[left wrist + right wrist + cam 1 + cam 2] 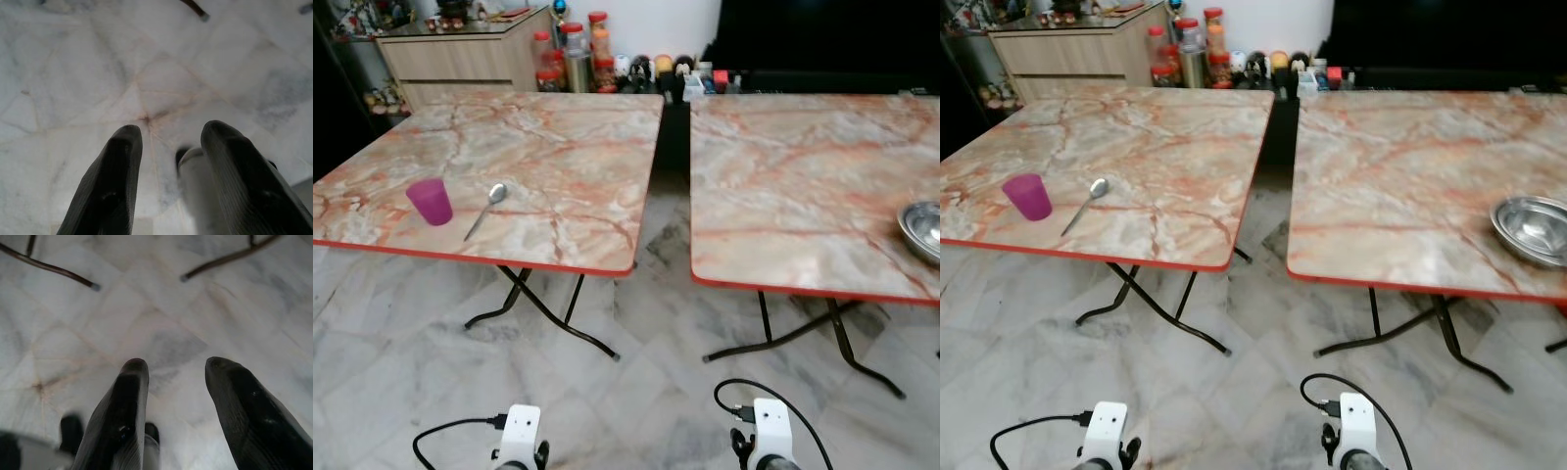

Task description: Setting the table

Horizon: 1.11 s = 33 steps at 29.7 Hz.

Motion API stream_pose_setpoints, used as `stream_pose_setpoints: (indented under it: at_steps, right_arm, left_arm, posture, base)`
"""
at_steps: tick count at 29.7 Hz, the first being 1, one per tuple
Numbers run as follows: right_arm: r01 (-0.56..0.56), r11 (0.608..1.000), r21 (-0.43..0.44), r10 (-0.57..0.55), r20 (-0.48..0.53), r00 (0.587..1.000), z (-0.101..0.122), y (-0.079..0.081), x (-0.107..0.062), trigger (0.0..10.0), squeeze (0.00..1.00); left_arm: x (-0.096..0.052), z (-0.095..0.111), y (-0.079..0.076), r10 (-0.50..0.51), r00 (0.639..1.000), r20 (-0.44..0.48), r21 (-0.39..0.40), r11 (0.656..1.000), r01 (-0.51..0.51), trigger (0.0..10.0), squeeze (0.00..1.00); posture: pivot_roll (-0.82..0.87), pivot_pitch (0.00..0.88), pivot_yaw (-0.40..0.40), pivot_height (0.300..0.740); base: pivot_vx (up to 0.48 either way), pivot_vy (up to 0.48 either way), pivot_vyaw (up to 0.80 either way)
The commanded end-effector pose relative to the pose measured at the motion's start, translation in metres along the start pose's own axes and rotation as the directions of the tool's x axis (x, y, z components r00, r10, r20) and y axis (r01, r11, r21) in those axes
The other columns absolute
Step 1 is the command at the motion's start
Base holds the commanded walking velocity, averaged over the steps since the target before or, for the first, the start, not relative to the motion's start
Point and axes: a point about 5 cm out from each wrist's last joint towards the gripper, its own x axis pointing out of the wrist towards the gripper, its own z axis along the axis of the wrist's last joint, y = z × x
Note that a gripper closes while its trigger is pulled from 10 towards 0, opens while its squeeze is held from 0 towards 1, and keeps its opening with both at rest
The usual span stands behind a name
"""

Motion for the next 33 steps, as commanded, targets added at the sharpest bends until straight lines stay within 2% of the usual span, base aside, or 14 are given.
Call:
stream_pose_setpoints:
  at_steps: [1, 5, 11, 19, 33]
  right_arm:
    - [-0.025, 1.0, 0.008, 0.025, 0.012, 1.0, 0.0032, 0.0086, 0.0012, 10.0, 0.0]
    - [-0.019, 1.0, -0.004, 0.019, -0.001, 1.0, 0.0016, 0.0075, 0.0011, 10.0, 0.0]
    - [-0.023, 1.0, 0.0, 0.023, 0.005, 1.0, 0.0021, 0.0079, 0.0011, 10.0, 0.0]
    - [0.001, 1.0, 0.025, -0.002, 0.016, 1.0, 0.0047, 0.0031, 0.0012, 10.0, 0.0]
    - [0.01, 0.998, 0.061, -0.012, 0.038, 0.999, 0.0095, 0.0027, 0.0018, 10.0, 0.0]
  left_arm:
    - [-0.0011, -0.0043, 0.0077, 0.017, 1.0, -0.022, 0.005, 1.0, -0.017, 10.0, 0.0]
    - [-0.0011, -0.0044, 0.0085, 0.018, 0.999, -0.026, 0.01, 1.0, -0.018, 10.0, 0.0]
    - [-0.0009, -0.0037, 0.008, 0.016, 1.0, -0.021, 0.017, 1.0, -0.015, 10.0, 0.0]
    - [-0.0002, -0.002, 0.0101, 0.029, 0.999, -0.026, -0.012, 0.999, -0.029, 10.0, 0.0]
    - [0.0006, -0.0004, 0.0075, 0.029, 0.999, -0.027, -0.024, 0.999, -0.029, 10.0, 0.0]
  posture:
    - [0.01, 0.0, -0.004, 0.701]
    - [0.0, 0.0, -0.003, 0.701]
    - [0.0, 0.0, -0.004, 0.701]
    - [-0.01, 0.0, -0.009, 0.701]
    - [-0.02, 0.0, -0.003, 0.701]
  base:
    - [0.398, 0.0, 0.0]
    - [0.324, 0.0, 0.0]
    - [0.0, 0.0, 0.0]
    - [0.0, 0.0, 0.0]
    - [0.0, 0.402, -0.12]
